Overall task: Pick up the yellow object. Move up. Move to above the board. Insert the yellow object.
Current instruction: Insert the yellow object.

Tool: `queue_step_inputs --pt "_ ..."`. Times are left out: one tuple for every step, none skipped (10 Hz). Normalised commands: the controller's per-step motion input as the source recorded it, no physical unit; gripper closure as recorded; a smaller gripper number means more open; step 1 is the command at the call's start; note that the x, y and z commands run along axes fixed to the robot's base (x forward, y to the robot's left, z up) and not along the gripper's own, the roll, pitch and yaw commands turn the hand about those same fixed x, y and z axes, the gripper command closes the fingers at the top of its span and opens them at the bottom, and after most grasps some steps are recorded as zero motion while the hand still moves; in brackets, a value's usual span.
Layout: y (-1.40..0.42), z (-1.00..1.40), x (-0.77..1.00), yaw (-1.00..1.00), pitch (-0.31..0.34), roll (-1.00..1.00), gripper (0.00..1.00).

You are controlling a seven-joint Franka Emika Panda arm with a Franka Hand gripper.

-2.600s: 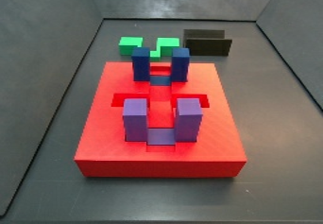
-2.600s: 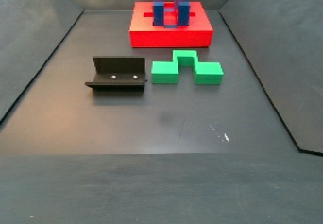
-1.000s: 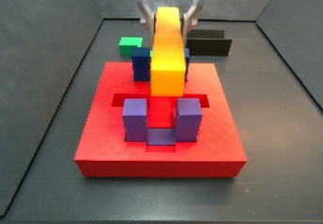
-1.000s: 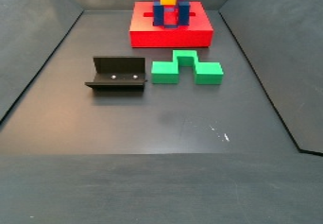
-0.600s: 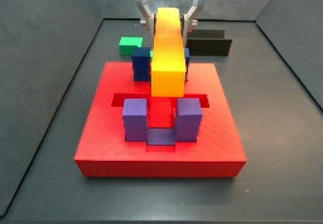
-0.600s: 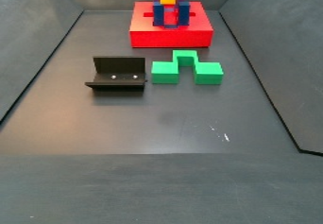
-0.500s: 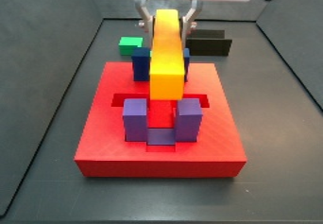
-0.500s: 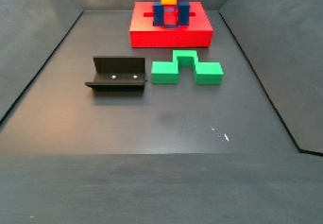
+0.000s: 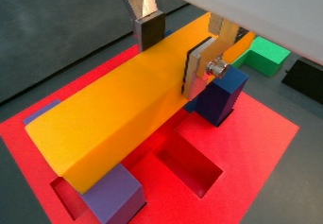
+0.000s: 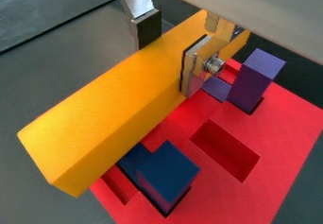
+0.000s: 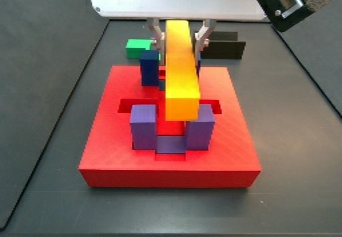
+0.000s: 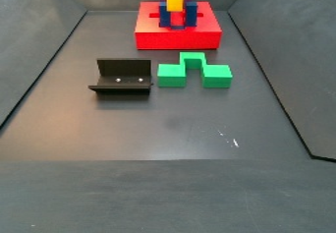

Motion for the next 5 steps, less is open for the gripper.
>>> queue_step_inputs --pt "0.00 -0.08 0.00 0.02 0.000 0.07 1.00" --pt "0.00 0.00 0.00 0.09 -0.019 0.00 1.00" --pt "0.00 0.00 -0.12 0.07 -0.070 0.00 1.00" --pt "0.00 0.00 -0.20 0.01 -0.064 0.00 1.00" --pt "0.00 0.00 -0.28 0.00 -0.056 0.00 1.00"
